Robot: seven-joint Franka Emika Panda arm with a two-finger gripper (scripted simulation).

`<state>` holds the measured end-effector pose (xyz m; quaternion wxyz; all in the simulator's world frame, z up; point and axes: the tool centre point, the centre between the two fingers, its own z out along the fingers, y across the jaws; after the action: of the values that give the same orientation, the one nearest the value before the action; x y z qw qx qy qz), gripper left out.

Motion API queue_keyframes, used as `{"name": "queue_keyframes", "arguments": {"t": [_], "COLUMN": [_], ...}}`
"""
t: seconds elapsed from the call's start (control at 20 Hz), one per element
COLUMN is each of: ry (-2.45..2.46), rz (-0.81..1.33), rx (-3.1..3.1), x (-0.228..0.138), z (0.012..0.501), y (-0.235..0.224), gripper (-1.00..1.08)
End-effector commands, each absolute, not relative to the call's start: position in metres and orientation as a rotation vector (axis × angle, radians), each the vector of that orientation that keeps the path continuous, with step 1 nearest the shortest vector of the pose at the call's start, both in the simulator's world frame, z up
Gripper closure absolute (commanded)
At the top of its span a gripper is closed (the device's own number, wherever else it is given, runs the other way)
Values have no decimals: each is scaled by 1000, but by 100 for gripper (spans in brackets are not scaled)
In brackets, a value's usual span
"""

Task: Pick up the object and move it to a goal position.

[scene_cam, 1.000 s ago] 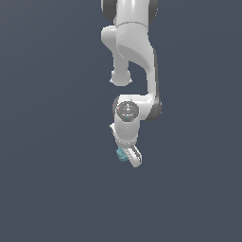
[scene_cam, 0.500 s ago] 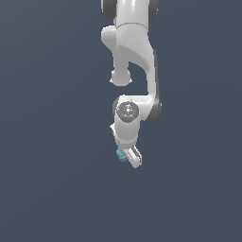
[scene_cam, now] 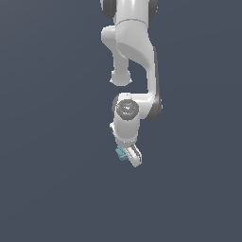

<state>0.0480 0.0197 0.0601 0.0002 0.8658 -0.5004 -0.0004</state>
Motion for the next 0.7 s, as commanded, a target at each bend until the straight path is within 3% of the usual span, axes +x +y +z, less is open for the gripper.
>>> {"name": "queue_keyframes", "arguments": {"t": [0.0, 0.65], "ry": [-1572, -1574], "rz": [1, -1], "rx": [2720, 2720], "x": [48, 38], "z": [70, 185], "y": [18, 2], "gripper": [108, 108]}}
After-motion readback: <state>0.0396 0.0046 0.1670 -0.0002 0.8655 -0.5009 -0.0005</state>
